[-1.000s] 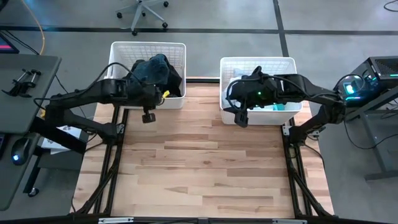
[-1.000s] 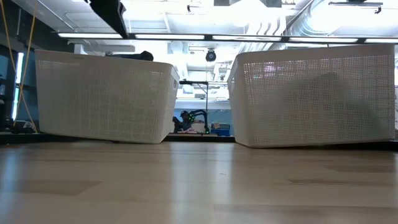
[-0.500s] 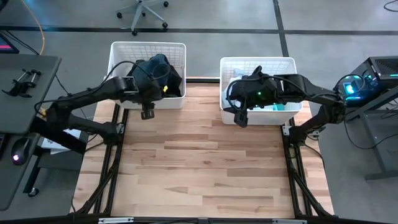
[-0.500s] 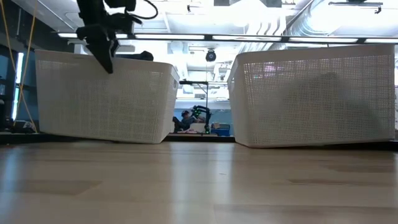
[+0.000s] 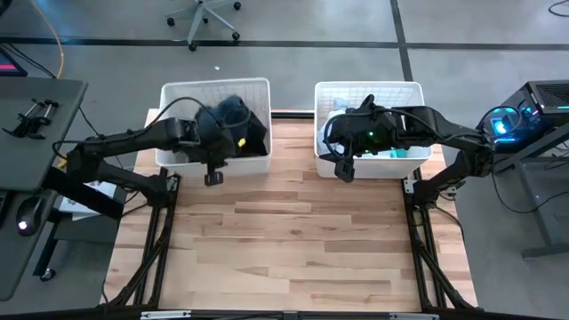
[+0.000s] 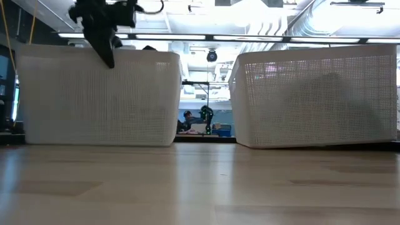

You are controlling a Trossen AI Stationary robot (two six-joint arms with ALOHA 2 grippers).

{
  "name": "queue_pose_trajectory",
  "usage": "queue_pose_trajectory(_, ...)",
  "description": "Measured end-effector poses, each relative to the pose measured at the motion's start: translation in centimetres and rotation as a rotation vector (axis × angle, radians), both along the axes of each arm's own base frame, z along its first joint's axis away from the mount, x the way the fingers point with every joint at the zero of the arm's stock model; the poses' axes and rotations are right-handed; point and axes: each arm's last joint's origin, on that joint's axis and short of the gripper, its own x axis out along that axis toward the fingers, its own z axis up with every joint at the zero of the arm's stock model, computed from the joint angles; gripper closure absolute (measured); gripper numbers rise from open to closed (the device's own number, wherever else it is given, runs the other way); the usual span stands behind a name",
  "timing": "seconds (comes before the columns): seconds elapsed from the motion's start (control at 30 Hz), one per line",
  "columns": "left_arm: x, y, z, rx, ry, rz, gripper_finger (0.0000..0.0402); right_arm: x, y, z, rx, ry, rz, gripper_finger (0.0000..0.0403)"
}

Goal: Sort clothes
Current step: Adjust the left white laundry organizer, then return to Home Position

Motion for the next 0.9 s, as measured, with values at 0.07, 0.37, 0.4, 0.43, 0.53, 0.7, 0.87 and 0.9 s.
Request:
queue_pose_trajectory(0.07,0.3,-0.8,0.1,-0.035,-0.017,-0.012,0.0399,0.0,0.0,0.0,-0.004,0.0,-0.004,0.0206)
queue_pose_trajectory(0.37,0.4,-1.7,0.2,0.016,-0.019,0.018,0.04,0.0,-0.1,0.0,-0.035,0.004,-0.004,0.0206)
queue_pose_trajectory(0.4,0.4,-1.4,0.2,0.034,-0.02,0.02,0.04,0.0,-0.1,0.0,-0.037,0.005,-0.003,0.0206)
queue_pose_trajectory(0.43,0.4,-1.1,0.2,0.05,-0.023,0.017,0.04,0.0,-0.1,0.0,-0.037,0.005,-0.003,0.0206)
queue_pose_trajectory(0.53,0.2,0.0,0.2,0.092,-0.008,0.01,0.0395,0.0,-0.1,0.0,-0.037,0.004,-0.002,0.0206)
queue_pose_trajectory(0.7,-0.4,1.1,0.3,0.059,-0.017,0.024,0.0352,-0.1,-0.1,0.1,-0.031,0.001,-0.007,0.0206)
queue_pose_trajectory(0.87,-1.1,0.8,1.1,-0.029,-0.096,0.1,0.0285,-1.6,0.4,1.0,-0.018,-0.043,0.001,0.0206)
queue_pose_trajectory(0.9,-1.2,0.7,1.5,-0.041,-0.12,0.122,0.0273,-2.0,0.5,1.3,-0.015,-0.056,0.005,0.0206)
